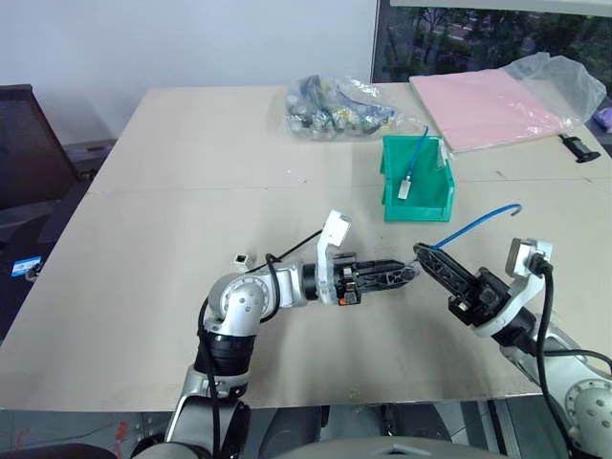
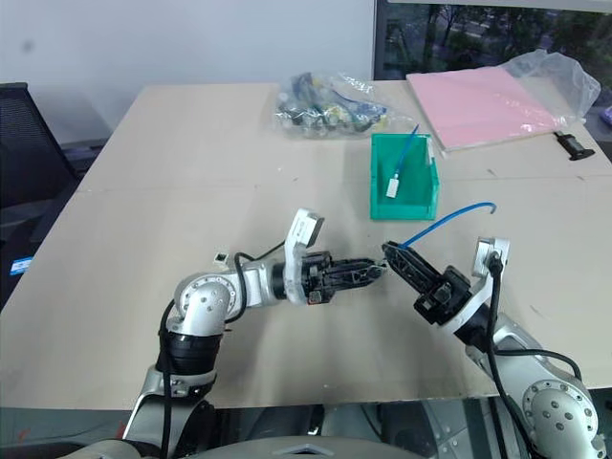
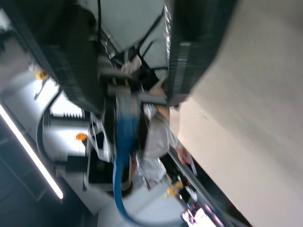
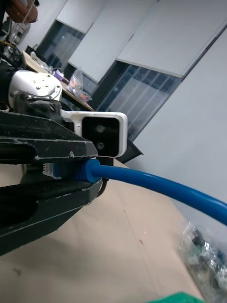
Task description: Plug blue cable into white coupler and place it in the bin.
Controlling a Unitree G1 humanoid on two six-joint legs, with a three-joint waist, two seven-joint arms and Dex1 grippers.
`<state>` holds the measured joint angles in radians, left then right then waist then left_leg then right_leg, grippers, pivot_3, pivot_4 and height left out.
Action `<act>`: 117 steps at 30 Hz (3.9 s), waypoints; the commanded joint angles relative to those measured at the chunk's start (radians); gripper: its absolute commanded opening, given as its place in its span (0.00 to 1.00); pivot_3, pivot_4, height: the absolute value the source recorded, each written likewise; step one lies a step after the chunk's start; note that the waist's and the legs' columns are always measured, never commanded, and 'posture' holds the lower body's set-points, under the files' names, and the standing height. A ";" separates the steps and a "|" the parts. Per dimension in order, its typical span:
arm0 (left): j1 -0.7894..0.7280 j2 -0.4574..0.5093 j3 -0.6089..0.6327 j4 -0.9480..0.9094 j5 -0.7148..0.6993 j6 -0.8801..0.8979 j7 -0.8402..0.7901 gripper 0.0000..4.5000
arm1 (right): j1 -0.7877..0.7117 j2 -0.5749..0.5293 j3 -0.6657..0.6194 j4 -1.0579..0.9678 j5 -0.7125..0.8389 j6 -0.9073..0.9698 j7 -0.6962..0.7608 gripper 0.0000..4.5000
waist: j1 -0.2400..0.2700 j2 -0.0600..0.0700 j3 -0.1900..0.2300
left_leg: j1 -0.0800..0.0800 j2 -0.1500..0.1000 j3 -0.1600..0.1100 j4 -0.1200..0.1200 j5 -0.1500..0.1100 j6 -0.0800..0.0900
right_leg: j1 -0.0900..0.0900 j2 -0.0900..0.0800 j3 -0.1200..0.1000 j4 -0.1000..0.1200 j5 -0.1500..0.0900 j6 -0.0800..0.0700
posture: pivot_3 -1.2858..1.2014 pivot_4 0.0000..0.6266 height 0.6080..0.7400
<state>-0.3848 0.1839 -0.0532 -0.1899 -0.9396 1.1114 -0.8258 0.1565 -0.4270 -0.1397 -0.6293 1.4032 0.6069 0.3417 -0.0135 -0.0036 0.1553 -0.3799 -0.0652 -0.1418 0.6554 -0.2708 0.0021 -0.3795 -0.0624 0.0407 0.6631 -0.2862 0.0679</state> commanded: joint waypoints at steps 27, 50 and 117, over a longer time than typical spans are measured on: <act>0.825 0.070 0.312 -0.377 0.706 -0.838 0.520 0.99 | -0.230 0.095 0.018 0.216 -0.296 -0.046 0.091 0.00 | 0.027 -0.001 0.000 | 0.000 0.000 0.001 -0.005 -0.003 0.005 | -0.002 0.000 0.001 -0.002 0.000 -0.001 | 0.52 0.24 1.00; 0.451 0.189 0.173 0.048 0.700 -0.894 0.309 0.60 | -0.195 0.160 0.022 0.173 -0.377 -0.066 0.079 0.00 | 0.026 0.002 -0.002 | 0.000 0.000 0.001 -0.005 -0.003 0.005 | -0.004 -0.003 0.001 0.001 0.000 -0.001 | 0.52 0.24 1.00; -0.443 0.040 -0.253 1.230 0.925 -1.453 -0.658 0.13 | -0.548 -0.035 0.345 0.713 -1.110 -0.535 0.781 0.00 | -0.002 -0.002 -0.002 | 0.000 -0.003 -0.005 0.010 -0.001 0.002 | 0.002 0.002 -0.006 0.005 0.002 0.003 | 0.52 0.24 1.00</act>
<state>-0.8460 0.2156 -0.2849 1.0012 -0.0642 -0.3473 -1.4793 -0.3793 -0.4463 0.2003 0.0659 0.3169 0.0978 1.1028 -0.0154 -0.0051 0.1535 -0.3799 -0.0678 -0.1469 0.6656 -0.2716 0.0036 -0.3775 -0.0603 0.0350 0.6676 -0.2841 0.0711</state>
